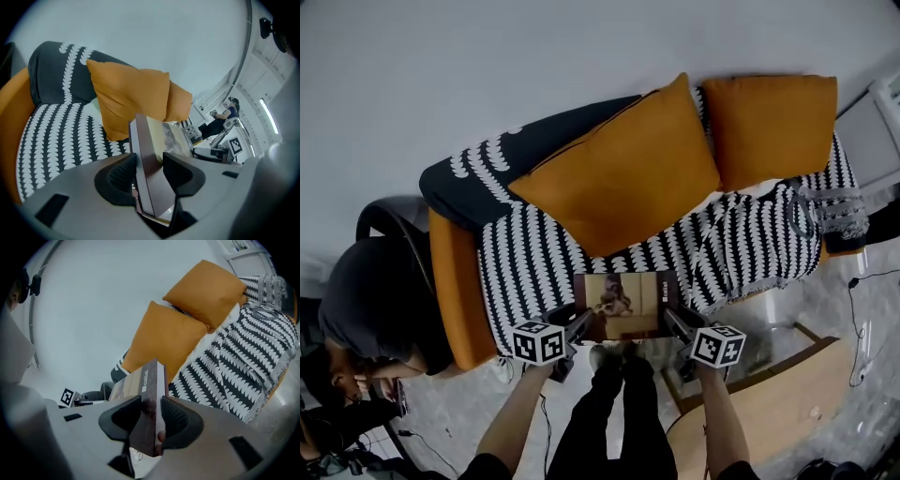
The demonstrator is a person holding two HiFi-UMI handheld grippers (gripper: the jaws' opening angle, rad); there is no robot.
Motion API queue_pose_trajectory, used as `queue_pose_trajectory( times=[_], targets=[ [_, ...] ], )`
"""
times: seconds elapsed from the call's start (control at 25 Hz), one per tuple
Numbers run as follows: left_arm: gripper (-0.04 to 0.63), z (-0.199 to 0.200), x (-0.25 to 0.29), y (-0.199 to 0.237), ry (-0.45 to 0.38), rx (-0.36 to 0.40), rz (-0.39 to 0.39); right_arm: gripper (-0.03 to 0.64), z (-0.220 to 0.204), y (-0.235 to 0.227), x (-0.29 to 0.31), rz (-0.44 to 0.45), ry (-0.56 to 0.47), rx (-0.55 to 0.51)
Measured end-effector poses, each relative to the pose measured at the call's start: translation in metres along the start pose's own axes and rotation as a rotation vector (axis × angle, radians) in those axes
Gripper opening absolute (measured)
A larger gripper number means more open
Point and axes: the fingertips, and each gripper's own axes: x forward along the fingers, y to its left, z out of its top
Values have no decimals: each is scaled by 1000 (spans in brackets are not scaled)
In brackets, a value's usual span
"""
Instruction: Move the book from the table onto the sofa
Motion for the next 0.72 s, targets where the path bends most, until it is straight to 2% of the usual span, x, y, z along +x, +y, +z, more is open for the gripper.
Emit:
queue_pose_trajectory(
  times=[0.44,0.72],
  targets=[
    [186,-20,80,65,2,-48,13,156,-17,-77,71,-4,27,40],
    [186,-20,97,75,1,-64,36,158,-13,-94,86,-16,43,34]
  ],
)
